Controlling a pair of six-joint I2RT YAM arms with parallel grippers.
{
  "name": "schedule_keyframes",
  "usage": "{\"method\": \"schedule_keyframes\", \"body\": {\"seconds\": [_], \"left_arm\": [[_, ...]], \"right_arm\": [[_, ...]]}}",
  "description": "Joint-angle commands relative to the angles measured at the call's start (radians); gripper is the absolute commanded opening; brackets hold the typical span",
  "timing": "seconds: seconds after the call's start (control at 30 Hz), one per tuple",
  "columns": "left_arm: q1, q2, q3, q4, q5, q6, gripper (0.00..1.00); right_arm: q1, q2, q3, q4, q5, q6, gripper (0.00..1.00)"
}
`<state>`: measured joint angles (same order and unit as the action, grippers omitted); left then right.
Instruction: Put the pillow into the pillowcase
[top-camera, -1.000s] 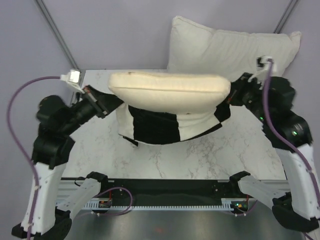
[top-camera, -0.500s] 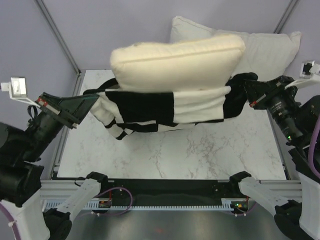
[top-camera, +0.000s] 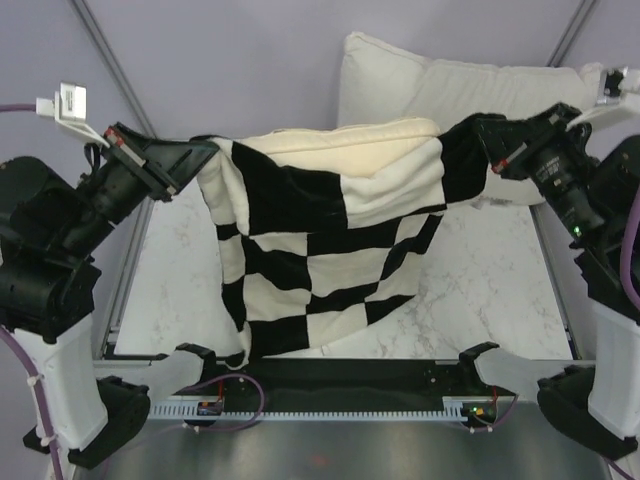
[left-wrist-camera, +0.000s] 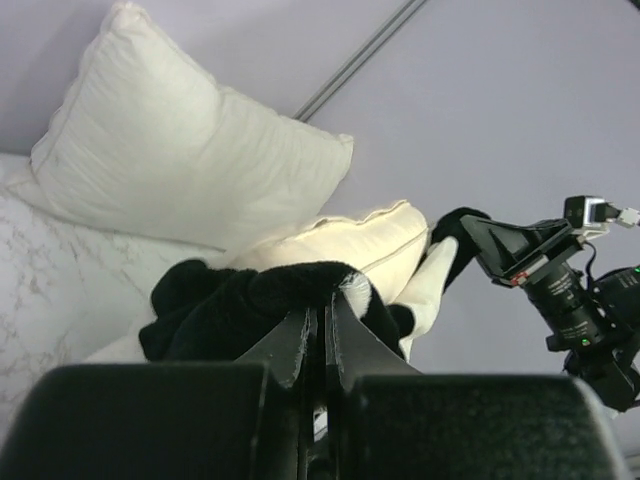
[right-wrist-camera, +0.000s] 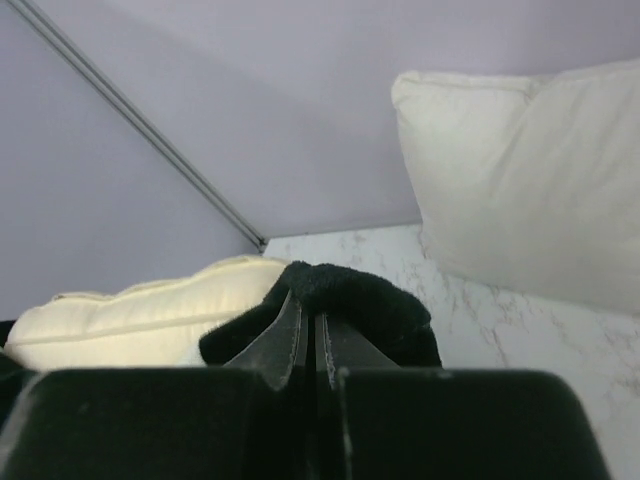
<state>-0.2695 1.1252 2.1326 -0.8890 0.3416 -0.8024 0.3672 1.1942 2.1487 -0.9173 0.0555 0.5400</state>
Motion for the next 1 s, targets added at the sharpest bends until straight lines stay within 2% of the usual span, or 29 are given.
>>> {"method": "schedule_keyframes", "body": {"seconds": [0.0, 0.03, 0.07, 0.1, 0.13, 0.17, 0.23, 0.27, 0.3, 0.33, 0.37, 0.43, 0.5, 0.53, 0.6, 0.63, 0.67, 0.73, 0.8, 0.83, 0.97], "left_arm": [[0.006, -0.171, -0.21, 0.105, -0.027, 0.006, 0.02], [0.006, -0.203, -0.3, 0.136, -0.03, -0.004, 0.02], [0.004, -0.238, -0.459, 0.221, -0.029, -0.018, 0.02], [0.004, -0.28, -0.518, 0.261, -0.015, -0.041, 0.02], [0.006, -0.284, -0.549, 0.289, -0.01, -0.047, 0.02], [0.004, -0.271, -0.515, 0.295, -0.01, -0.047, 0.02], [0.004, -0.179, -0.385, 0.257, 0.008, -0.023, 0.02], [0.004, -0.138, -0.183, 0.228, 0.014, -0.012, 0.02], [0.006, -0.045, -0.069, 0.157, 0.023, 0.005, 0.02], [0.004, -0.006, 0.048, 0.127, 0.022, 0.011, 0.02], [0.006, 0.031, 0.242, 0.107, 0.014, 0.018, 0.02], [0.006, 0.05, 0.355, 0.101, -0.004, 0.019, 0.02], [0.006, 0.015, 0.32, 0.11, -0.042, 0.032, 0.02], [0.006, -0.051, 0.214, 0.113, -0.062, 0.035, 0.02], [0.006, -0.126, 0.066, 0.155, -0.116, 0.038, 0.02], [0.004, -0.186, -0.071, 0.171, -0.131, 0.039, 0.02], [0.004, -0.212, -0.129, 0.183, -0.162, 0.029, 0.02], [0.004, -0.251, -0.251, 0.228, -0.177, 0.009, 0.02], [0.004, -0.263, -0.267, 0.254, -0.19, -0.007, 0.02], [0.004, -0.249, -0.21, 0.259, -0.188, -0.006, 0.02], [0.004, -0.185, 0.036, 0.265, -0.17, 0.029, 0.02]], "right_arm": [[-0.007, -0.172, -0.232, 0.132, 0.049, 0.012, 0.0], [-0.005, -0.201, -0.324, 0.18, 0.043, 0.02, 0.0], [-0.007, -0.253, -0.407, 0.208, 0.035, 0.031, 0.0], [-0.005, -0.271, -0.534, 0.24, 0.017, 0.04, 0.0], [-0.007, -0.28, -0.564, 0.292, 0.009, 0.044, 0.0], [-0.005, -0.265, -0.538, 0.305, 0.007, 0.048, 0.0], [-0.007, -0.217, -0.421, 0.302, -0.02, 0.035, 0.0], [-0.007, -0.159, -0.341, 0.296, -0.029, 0.012, 0.0], [-0.007, -0.131, -0.172, 0.296, -0.034, 0.006, 0.0], [-0.005, -0.107, -0.088, 0.296, -0.026, -0.003, 0.0], [-0.005, -0.073, 0.048, 0.301, -0.017, -0.015, 0.0], [-0.004, -0.07, 0.118, 0.33, 0.042, -0.031, 0.0], [-0.005, -0.097, 0.125, 0.325, 0.089, -0.041, 0.0], [-0.004, -0.14, 0.099, 0.321, 0.104, -0.044, 0.0], [-0.005, -0.206, -0.095, 0.377, 0.095, -0.044, 0.0], [-0.005, -0.27, -0.178, 0.4, 0.093, -0.041, 0.0], [-0.004, -0.298, -0.322, 0.419, 0.105, -0.037, 0.0], [-0.005, -0.34, -0.429, 0.469, 0.106, -0.02, 0.0], [-0.007, -0.344, -0.466, 0.492, 0.101, -0.011, 0.0], [-0.005, -0.309, -0.437, 0.491, 0.089, -0.015, 0.0], [-0.005, -0.222, -0.117, 0.486, 0.026, -0.043, 0.0]]}}
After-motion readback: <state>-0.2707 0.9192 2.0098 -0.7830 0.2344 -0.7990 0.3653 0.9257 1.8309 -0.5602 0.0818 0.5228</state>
